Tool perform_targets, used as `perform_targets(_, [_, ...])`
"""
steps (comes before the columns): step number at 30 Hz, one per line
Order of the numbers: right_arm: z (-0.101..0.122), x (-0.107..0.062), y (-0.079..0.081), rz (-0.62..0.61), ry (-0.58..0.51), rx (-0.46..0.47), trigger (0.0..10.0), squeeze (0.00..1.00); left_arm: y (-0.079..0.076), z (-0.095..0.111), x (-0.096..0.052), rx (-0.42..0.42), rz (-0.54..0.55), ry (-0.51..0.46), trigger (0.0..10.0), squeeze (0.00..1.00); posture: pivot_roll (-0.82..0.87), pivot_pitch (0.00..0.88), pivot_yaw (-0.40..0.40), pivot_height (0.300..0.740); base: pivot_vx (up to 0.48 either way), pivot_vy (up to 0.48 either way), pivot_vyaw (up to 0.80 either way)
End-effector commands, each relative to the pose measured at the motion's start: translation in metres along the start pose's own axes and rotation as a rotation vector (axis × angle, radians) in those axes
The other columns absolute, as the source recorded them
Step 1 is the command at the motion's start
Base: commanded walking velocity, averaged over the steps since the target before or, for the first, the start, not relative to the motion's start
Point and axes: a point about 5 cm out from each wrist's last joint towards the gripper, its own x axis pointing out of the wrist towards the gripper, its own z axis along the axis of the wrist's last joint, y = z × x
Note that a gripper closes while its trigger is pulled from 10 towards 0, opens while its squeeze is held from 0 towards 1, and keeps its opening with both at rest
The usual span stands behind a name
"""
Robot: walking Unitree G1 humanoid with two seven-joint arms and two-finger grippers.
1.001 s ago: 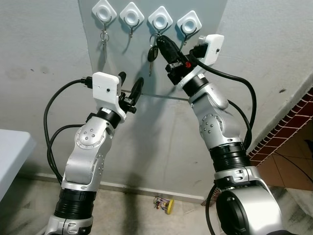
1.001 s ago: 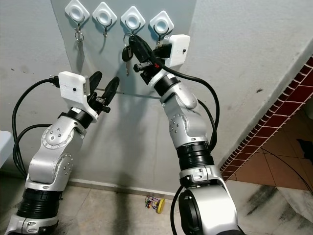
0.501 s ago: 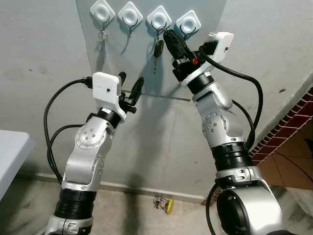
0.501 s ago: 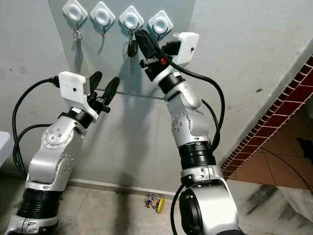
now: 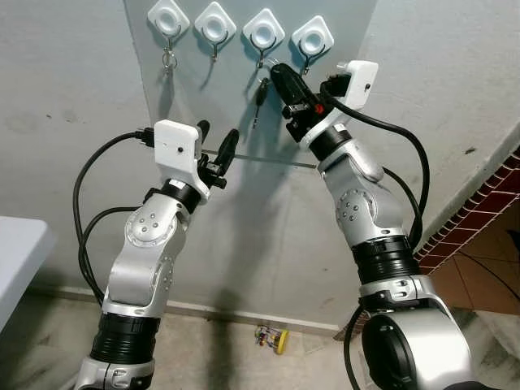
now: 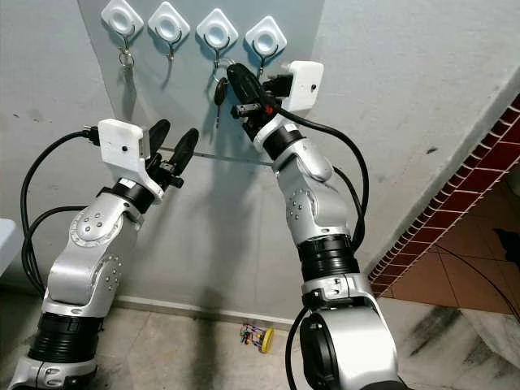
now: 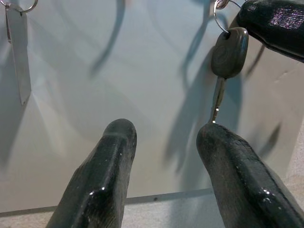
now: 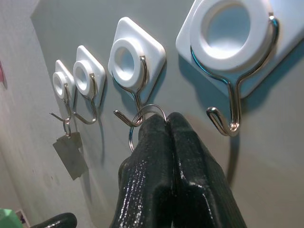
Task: Hang keys on a hook
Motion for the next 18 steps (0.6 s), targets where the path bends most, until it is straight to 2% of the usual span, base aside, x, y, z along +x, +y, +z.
perform_targets(1, [-0.005,-0.002,-0.001,-0.007,0.028,-0.004,10.0,1.0,-0.001,0.004,-0.001,0.002,0.001,-0.014,10.0,0.0,-0.04,0.081,-0.078,0.74,0.0,0.0,0.0])
perform_targets(9, [-0.01,-0.011,0.0,0.001,0.029,-0.04,10.0,1.0,-0.002,0.002,0.0,-0.001,0.001,-0.007,10.0,0.0,-0.04,0.07,-0.079,0.74,0.0,0.0,0.0])
perform_targets(16, [-0.019,-0.028,-0.004,-0.006,0.057,-0.06,10.0,1.0,-0.002,-0.004,-0.001,0.002,0.008,0.011,10.0,0.0,-0.04,0.065,-0.079,0.74,0.0,0.0,0.0])
perform_targets(18, [-0.023,-0.041,-0.007,-0.022,0.072,-0.066,10.0,1.0,-0.001,-0.008,-0.002,0.008,0.022,0.022,10.0,0.0,-0.05,0.058,-0.074,0.74,0.0,0.0,0.0])
